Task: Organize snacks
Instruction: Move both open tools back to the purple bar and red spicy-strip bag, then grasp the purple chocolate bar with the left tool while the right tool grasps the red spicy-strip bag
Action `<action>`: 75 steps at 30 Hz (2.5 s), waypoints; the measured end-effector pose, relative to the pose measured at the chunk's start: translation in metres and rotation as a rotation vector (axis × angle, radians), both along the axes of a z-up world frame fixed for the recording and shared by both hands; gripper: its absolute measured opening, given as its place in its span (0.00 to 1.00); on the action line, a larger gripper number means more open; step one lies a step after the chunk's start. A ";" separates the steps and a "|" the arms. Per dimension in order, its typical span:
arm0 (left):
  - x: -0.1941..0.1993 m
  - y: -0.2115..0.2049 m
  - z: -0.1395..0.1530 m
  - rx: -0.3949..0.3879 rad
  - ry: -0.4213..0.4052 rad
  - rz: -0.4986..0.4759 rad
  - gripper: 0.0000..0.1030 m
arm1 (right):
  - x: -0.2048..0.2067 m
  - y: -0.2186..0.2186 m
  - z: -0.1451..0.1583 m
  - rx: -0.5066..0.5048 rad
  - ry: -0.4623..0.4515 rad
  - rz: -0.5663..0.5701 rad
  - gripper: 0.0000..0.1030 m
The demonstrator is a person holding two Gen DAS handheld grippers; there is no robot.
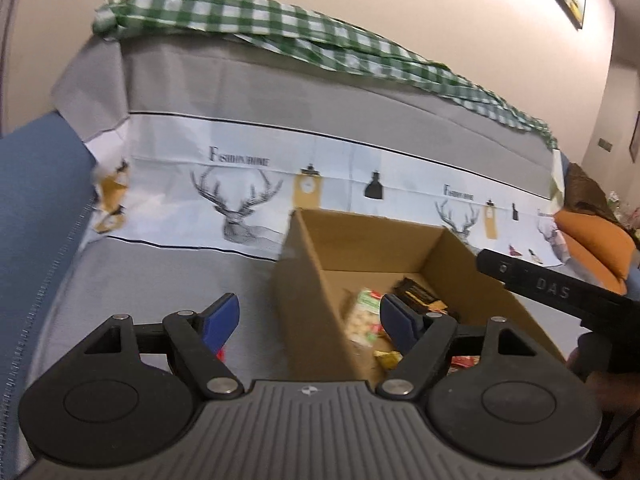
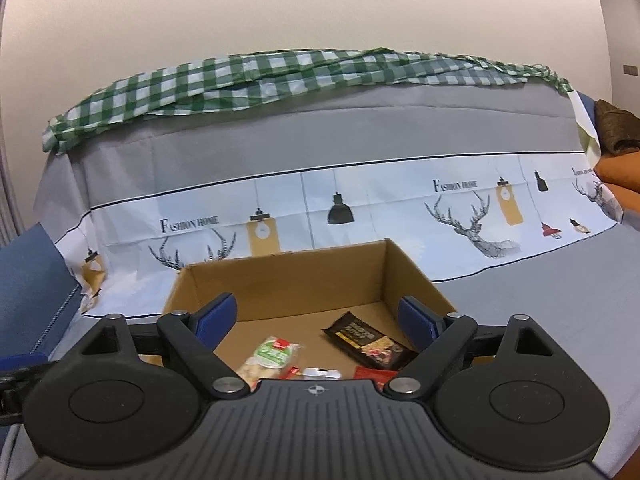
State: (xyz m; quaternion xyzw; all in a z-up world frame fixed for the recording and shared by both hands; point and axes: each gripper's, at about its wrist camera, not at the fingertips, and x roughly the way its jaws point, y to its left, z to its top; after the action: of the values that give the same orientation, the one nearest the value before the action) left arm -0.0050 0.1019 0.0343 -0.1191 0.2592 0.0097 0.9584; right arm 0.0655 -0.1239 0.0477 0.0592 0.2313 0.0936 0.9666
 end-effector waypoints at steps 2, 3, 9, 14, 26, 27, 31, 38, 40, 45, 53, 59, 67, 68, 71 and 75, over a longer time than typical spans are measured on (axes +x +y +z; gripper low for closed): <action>-0.001 0.008 0.002 0.014 0.015 0.000 0.79 | -0.003 0.005 0.002 0.007 -0.004 0.002 0.84; -0.001 0.012 0.002 0.019 0.026 0.000 0.79 | -0.004 0.007 0.002 0.012 -0.006 0.003 0.84; 0.002 0.038 -0.003 0.065 0.039 -0.007 0.79 | -0.010 0.019 0.004 0.077 0.005 0.025 0.81; 0.011 0.087 -0.024 -0.052 0.121 0.079 0.45 | -0.014 0.043 0.003 0.105 0.018 0.086 0.79; 0.010 0.142 -0.046 -0.208 0.240 0.186 0.25 | -0.026 0.121 -0.007 0.145 0.067 0.357 0.40; 0.009 0.144 -0.047 -0.212 0.247 0.193 0.25 | -0.028 0.128 -0.009 0.143 0.069 0.375 0.40; 0.011 0.149 -0.054 -0.232 0.264 0.212 0.24 | -0.034 0.158 -0.016 0.099 0.089 0.459 0.40; 0.015 0.156 -0.071 -0.234 0.291 0.235 0.25 | -0.037 0.190 -0.043 0.025 0.149 0.529 0.50; 0.017 0.157 -0.076 -0.239 0.307 0.233 0.25 | -0.035 0.199 -0.051 0.000 0.178 0.537 0.51; 0.024 0.156 -0.087 -0.234 0.344 0.223 0.36 | -0.029 0.212 -0.071 -0.048 0.219 0.528 0.60; 0.035 0.151 -0.101 -0.223 0.387 0.195 0.46 | -0.011 0.227 -0.101 -0.087 0.349 0.509 0.76; 0.045 0.144 -0.110 -0.194 0.435 0.170 0.47 | -0.005 0.238 -0.113 -0.142 0.410 0.523 0.78; 0.055 0.137 -0.118 -0.127 0.494 0.151 0.47 | -0.012 0.239 -0.112 -0.219 0.349 0.556 0.51; 0.055 0.137 -0.118 -0.121 0.502 0.152 0.46 | -0.013 0.237 -0.111 -0.222 0.346 0.560 0.50; 0.053 0.137 -0.117 -0.104 0.508 0.154 0.29 | -0.016 0.233 -0.109 -0.224 0.340 0.565 0.48; 0.046 0.143 -0.110 -0.115 0.490 0.185 0.18 | -0.018 0.229 -0.105 -0.211 0.342 0.568 0.47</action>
State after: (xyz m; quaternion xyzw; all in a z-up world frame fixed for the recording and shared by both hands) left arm 0.0412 0.2453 -0.0759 -0.1906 0.4715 0.1109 0.8539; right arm 0.0472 0.1047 -0.0572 -0.0931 0.4055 0.3234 0.8499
